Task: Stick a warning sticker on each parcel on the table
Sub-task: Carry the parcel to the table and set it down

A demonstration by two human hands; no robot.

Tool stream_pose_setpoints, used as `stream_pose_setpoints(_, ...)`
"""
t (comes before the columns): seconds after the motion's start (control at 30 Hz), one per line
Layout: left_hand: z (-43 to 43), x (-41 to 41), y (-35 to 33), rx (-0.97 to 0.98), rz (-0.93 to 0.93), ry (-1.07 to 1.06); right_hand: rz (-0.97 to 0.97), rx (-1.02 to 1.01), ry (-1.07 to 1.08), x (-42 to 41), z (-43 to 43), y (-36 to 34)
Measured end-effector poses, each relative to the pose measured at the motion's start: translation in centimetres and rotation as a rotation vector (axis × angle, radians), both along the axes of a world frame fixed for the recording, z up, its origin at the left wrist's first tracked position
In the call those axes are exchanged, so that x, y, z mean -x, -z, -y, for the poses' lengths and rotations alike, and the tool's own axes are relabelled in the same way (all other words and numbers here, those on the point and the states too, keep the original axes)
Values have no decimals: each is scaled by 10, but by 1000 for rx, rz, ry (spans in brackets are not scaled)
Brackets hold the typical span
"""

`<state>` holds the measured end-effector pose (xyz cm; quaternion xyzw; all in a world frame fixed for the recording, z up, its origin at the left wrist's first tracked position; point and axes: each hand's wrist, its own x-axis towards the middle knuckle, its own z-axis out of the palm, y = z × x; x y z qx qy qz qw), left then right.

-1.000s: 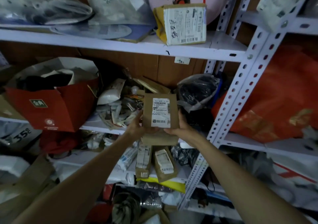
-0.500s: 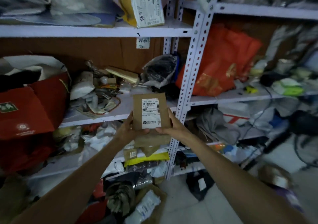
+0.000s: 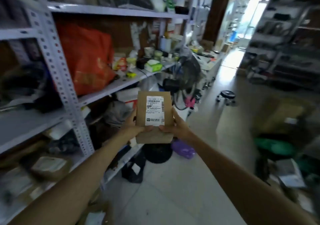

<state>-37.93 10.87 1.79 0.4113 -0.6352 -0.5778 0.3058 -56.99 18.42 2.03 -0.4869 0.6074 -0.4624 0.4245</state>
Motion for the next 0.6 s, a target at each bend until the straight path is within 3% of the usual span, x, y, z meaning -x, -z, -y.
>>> stream_pose_setpoints(0.3, -113, 260, -14, 64, -12, 579, -62, -33, 630, 188, -202, -5)
stream_pose_setpoints(0.6, -239, 409, -14, 65, 30, 1141, -95, -75, 1223, 220, -367, -18)
